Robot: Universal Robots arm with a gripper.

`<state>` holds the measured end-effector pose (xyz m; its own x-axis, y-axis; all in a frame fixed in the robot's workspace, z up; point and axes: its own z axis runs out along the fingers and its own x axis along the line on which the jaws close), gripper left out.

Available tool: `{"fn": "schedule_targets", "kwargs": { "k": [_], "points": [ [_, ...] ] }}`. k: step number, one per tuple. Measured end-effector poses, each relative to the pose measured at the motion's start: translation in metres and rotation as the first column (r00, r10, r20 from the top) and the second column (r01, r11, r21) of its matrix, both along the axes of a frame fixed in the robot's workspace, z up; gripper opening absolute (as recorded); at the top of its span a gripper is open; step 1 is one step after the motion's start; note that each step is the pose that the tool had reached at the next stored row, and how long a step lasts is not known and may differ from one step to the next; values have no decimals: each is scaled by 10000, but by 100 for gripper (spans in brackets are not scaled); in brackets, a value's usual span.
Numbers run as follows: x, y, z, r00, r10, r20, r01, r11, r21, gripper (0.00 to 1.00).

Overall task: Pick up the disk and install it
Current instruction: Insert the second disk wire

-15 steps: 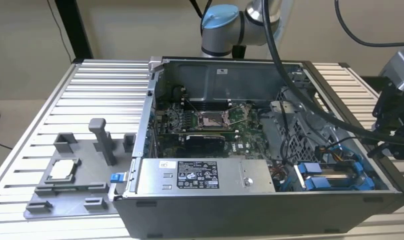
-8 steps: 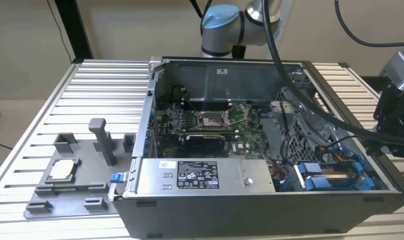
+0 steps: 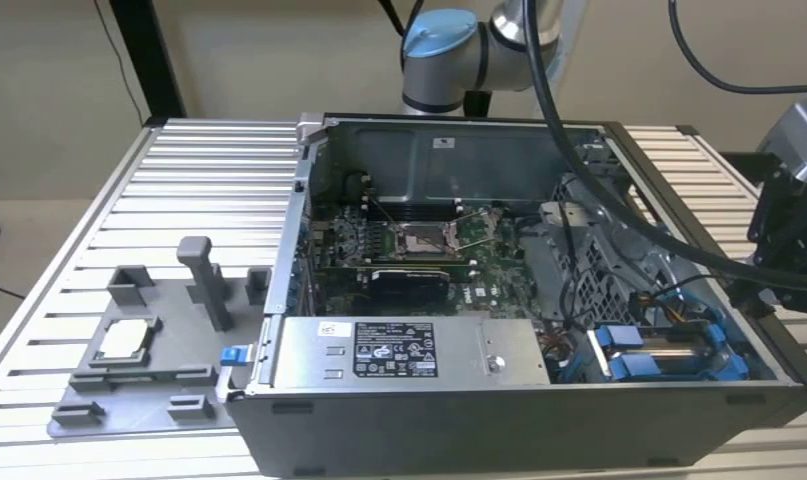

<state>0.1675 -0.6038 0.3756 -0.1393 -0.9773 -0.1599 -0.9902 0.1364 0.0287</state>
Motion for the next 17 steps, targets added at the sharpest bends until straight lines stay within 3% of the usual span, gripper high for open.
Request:
{"fn": "schedule_targets", "kwargs": {
  "k": [11, 17],
  "points": [
    [-26, -13, 16, 10000, 30, 0, -30, 10000, 1, 0],
    [-26, -18, 76, 10000, 30, 0, -30, 10000, 8, 0]
  ]
}}
